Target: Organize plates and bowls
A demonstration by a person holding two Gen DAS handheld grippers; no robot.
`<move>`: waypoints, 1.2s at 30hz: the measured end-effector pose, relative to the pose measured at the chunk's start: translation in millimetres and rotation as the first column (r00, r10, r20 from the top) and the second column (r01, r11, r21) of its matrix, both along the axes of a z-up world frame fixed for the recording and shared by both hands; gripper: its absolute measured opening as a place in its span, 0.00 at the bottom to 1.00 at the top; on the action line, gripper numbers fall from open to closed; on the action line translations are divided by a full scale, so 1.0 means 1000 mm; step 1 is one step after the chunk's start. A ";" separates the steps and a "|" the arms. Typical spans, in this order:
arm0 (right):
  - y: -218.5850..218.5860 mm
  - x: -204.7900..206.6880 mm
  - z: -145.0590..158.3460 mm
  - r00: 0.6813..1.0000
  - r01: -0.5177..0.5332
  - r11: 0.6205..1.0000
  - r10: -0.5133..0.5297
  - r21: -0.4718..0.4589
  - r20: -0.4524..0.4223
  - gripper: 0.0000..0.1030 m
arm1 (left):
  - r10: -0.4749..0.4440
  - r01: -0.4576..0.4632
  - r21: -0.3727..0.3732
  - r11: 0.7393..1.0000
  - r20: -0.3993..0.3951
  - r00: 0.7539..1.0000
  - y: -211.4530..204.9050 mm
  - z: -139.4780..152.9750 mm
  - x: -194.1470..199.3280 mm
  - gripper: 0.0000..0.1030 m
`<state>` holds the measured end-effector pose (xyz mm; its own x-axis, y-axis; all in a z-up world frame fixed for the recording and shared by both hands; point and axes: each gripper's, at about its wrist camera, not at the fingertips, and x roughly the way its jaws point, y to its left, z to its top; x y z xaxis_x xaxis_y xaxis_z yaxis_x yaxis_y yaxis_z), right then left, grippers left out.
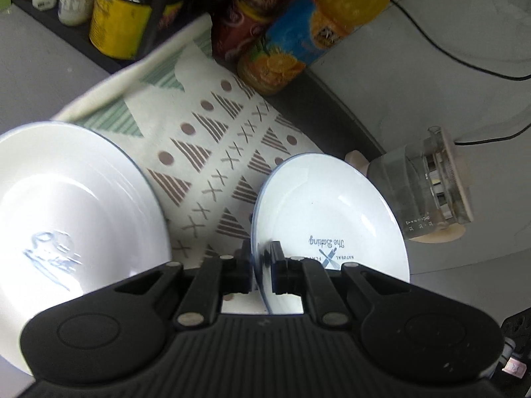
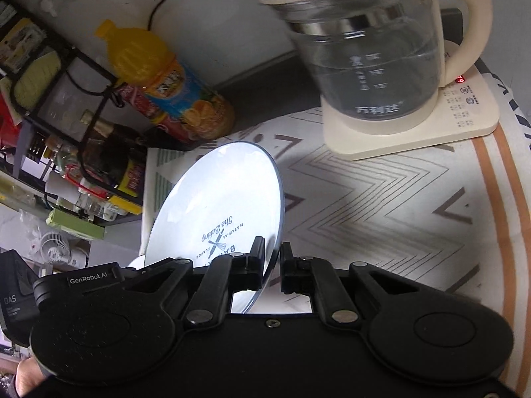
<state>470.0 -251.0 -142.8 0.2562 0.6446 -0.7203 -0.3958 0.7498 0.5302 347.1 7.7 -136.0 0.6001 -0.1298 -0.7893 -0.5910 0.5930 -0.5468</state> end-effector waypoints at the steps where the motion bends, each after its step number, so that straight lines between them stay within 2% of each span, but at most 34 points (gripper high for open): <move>1: 0.003 -0.005 0.001 1.000 0.003 1.000 -0.003 0.004 0.006 0.09 | -0.005 0.005 0.002 1.000 0.008 1.000 0.004 0.002 -0.005 0.08; 14: 0.027 -0.081 0.008 0.998 0.056 0.998 -0.056 0.003 0.032 0.09 | -0.039 0.039 -0.007 0.999 0.036 0.999 0.037 0.011 -0.068 0.08; 28: 0.052 -0.149 -0.004 0.996 0.080 0.996 -0.079 -0.029 0.037 0.09 | -0.034 0.035 -0.039 0.999 0.020 0.999 0.064 -0.006 -0.133 0.08; 36: 0.072 -0.172 -0.013 0.995 0.097 0.994 -0.095 -0.059 0.037 0.09 | -0.034 0.034 -0.034 0.999 0.006 0.999 0.081 -0.014 -0.153 0.08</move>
